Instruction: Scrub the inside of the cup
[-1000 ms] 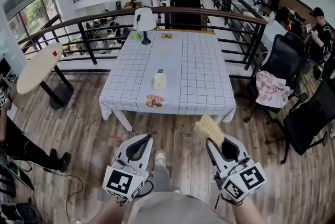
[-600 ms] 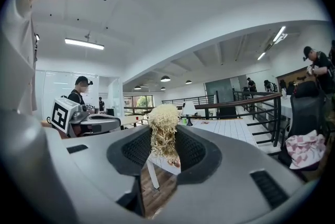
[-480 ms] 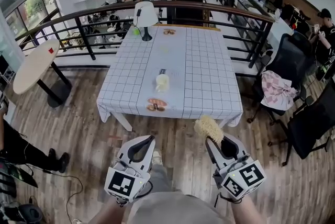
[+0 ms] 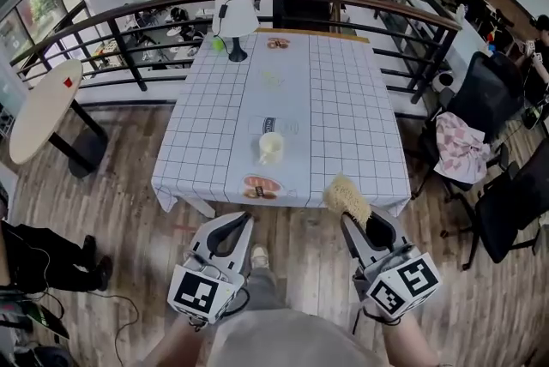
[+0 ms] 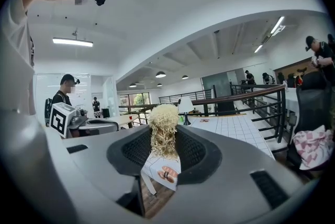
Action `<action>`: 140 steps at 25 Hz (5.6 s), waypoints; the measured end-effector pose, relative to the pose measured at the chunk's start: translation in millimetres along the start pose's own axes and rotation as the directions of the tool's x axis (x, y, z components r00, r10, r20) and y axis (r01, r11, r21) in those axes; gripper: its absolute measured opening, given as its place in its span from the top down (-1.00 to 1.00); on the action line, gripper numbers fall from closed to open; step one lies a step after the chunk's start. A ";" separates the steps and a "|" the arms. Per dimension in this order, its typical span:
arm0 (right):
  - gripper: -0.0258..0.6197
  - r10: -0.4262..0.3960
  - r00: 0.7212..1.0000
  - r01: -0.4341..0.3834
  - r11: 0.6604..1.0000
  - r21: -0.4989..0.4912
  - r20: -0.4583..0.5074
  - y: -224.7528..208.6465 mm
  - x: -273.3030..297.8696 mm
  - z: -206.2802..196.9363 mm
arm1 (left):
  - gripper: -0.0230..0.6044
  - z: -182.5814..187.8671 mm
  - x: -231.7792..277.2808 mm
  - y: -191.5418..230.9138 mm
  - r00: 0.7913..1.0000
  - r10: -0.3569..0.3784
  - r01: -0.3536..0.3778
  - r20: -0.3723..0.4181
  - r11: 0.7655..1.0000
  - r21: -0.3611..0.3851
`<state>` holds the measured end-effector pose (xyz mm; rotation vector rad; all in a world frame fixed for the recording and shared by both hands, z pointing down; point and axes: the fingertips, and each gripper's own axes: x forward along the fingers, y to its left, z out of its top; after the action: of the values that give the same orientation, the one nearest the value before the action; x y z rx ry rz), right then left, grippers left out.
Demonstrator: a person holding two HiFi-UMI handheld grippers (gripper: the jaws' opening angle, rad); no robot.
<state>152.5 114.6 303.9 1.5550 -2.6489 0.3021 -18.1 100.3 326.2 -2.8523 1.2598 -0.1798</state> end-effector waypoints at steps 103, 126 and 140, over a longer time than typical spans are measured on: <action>0.54 0.177 0.460 -0.529 0.842 -0.108 -0.870 -105.5 370.0 -206.7 | 0.72 -305.2 264.1 134.6 0.852 -0.195 0.161 -0.486 0.981 -0.112; 0.33 0.143 0.366 -0.704 0.689 -0.174 -0.919 -83.4 381.9 -231.9 | 0.72 -303.0 265.4 134.7 0.853 -0.212 0.161 -0.478 0.976 -0.146; 0.69 0.148 0.355 -0.691 0.707 -0.153 -0.923 -89.4 391.5 -246.9 | 0.72 -303.9 266.0 134.9 0.854 -0.221 0.160 -0.471 0.973 -0.167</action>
<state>25.3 -215.7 615.4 0.2438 -1.9219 0.2401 26.2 -177.8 645.6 -3.1558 1.0575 -0.9114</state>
